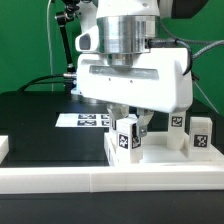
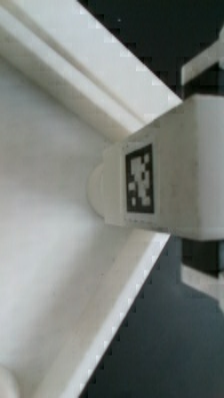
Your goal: Assemble square table
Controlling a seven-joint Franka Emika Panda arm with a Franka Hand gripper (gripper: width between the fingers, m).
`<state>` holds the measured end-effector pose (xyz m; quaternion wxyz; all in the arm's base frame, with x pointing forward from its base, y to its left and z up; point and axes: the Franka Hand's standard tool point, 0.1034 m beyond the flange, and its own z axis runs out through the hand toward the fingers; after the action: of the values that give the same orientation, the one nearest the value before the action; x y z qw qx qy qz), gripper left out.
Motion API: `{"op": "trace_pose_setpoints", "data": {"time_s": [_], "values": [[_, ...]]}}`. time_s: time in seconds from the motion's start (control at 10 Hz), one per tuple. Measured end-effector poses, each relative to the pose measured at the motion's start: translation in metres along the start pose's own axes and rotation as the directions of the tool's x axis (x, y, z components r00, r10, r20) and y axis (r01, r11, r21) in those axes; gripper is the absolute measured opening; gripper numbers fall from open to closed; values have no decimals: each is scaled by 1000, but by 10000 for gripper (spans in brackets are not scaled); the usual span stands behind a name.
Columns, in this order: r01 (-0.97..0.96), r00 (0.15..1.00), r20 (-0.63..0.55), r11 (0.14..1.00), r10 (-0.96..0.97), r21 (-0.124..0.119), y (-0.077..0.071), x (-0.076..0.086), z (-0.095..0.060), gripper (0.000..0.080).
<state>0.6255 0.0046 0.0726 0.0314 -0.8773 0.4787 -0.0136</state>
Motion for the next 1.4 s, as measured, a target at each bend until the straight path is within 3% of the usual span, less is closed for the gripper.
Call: {"op": "trace_pose_setpoints", "data": {"time_s": [0.4, 0.5, 0.6, 1.0, 1.4], "values": [[-73, 997, 6, 997, 73, 4, 0, 0, 1, 296], [-43, 999, 7, 999, 43, 4, -1, -1, 1, 487], [-27, 1000, 7, 1000, 27, 4, -3, -4, 0, 606], [269, 963, 4, 963, -269, 3, -6, -7, 0, 648], [560, 829, -2, 829, -560, -4, -6, -7, 0, 649]]}}
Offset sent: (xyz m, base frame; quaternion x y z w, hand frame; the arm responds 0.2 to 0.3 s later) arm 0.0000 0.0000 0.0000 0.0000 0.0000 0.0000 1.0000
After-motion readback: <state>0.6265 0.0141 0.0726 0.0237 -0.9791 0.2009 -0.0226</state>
